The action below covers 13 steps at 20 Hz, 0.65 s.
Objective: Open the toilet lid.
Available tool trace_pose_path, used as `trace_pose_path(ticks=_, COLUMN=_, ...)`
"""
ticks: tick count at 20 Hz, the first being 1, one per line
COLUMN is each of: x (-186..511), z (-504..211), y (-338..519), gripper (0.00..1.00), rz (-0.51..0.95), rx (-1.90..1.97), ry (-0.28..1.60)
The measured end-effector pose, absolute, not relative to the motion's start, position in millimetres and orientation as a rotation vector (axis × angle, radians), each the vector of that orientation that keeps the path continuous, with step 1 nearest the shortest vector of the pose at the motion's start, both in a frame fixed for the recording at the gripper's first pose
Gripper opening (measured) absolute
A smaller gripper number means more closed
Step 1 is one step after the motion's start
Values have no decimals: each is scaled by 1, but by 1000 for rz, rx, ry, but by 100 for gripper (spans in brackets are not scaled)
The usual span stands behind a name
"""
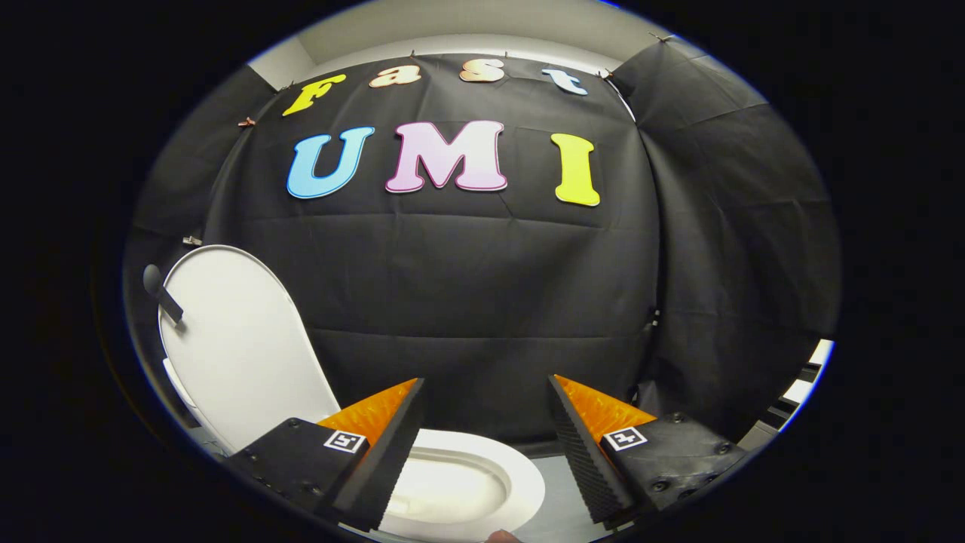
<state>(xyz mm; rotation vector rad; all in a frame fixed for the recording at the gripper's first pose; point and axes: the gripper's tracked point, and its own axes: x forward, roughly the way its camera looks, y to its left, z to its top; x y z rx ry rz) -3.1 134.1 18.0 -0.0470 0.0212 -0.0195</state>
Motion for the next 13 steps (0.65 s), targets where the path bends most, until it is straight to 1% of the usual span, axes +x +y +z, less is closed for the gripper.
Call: trace_pose_path(ticks=13, x=-1, z=12, y=131, gripper=98, rz=-22, rx=-54, ry=44)
